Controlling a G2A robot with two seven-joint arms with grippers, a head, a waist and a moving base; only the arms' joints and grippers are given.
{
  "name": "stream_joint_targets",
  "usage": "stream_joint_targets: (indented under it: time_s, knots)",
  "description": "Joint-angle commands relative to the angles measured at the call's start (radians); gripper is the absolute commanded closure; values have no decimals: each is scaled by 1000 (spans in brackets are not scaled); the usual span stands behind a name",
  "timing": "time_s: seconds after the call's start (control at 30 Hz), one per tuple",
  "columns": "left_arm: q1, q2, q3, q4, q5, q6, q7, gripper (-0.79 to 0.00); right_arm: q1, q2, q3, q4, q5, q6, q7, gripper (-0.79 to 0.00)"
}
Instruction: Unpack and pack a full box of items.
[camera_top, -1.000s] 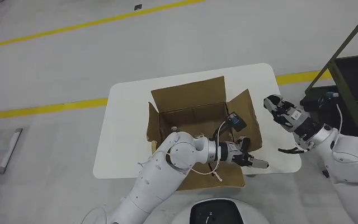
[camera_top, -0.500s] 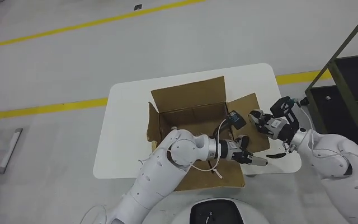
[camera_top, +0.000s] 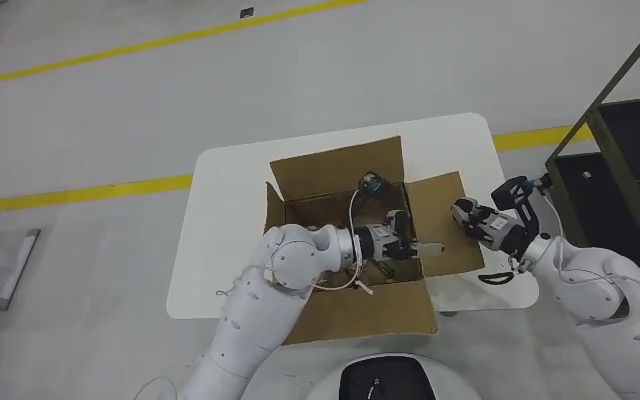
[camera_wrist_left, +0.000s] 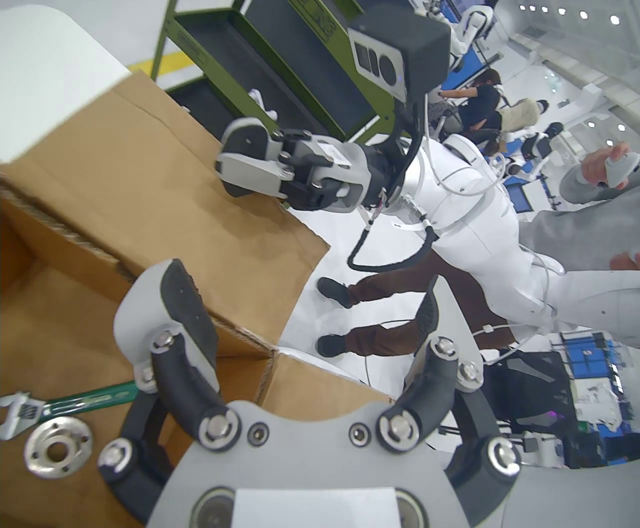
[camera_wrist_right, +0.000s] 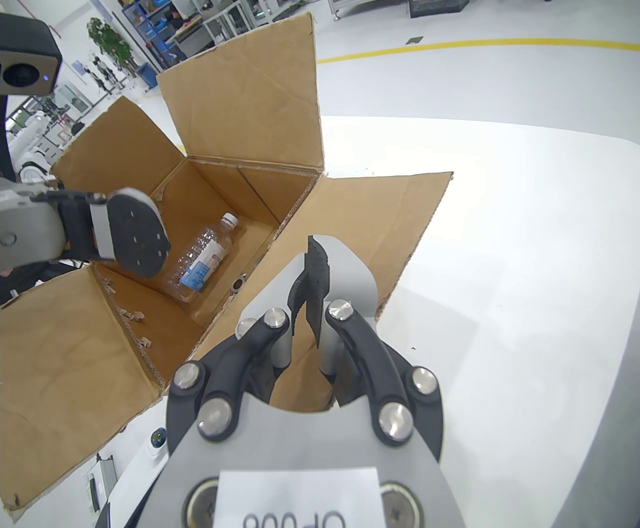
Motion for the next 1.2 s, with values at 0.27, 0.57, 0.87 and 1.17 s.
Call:
stream_joint_targets:
  time_s: [0.27, 0.57, 0.87, 1.17]
  knots:
    - [164, 74, -280, -223, 284, 146, -78, -785, -17, 3, -11, 0, -31, -29, 1, 0]
    - [273, 114, -382, -359, 568, 206, -222, -785, -15, 2, -35, 25, -33, -31, -13, 0]
    - [319, 125, -358, -391, 790, 282, -262, -785, -16, 3, -38, 31, -28, -33, -21, 0]
    - [302, 117, -316, -431, 690, 272, -214, -785, -41, 5, -4, -18, -21, -63, -107, 0]
